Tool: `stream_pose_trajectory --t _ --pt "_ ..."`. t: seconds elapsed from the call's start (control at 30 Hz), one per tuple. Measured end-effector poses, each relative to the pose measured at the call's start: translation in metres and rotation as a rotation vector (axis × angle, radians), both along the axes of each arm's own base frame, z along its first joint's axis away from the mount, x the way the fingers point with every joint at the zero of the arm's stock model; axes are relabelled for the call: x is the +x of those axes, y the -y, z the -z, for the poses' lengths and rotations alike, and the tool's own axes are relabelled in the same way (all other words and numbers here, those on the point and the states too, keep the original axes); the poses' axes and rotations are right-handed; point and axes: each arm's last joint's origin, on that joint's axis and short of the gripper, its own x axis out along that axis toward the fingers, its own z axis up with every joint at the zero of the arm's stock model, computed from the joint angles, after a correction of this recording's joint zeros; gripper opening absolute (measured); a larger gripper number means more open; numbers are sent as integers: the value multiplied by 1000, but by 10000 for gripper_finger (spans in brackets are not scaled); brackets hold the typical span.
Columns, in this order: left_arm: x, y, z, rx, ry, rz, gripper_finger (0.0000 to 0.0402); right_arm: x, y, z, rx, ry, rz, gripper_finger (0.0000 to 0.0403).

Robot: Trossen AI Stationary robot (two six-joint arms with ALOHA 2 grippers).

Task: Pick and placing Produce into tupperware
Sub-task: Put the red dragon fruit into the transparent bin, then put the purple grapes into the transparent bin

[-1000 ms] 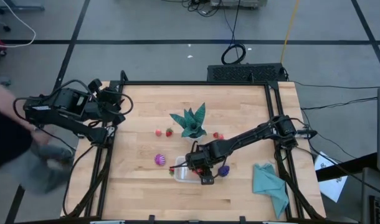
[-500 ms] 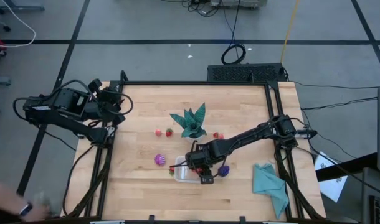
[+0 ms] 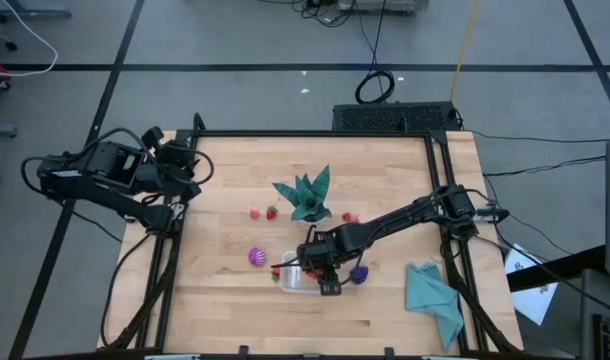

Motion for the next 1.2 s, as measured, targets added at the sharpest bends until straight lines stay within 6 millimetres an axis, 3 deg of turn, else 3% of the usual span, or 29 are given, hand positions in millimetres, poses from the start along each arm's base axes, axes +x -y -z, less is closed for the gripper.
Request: stream_pose_trajectory --t 0.37,0.77,1.2 --pt "0 0 0 0 1 -1 145 1 3 0 3 -2 10 243" --pt "0 0 0 0 1 -2 145 0 3 -3 0 3 0 243" --pt "0 0 0 0 2 -2 145 -6 4 -32 21 77 6 242"
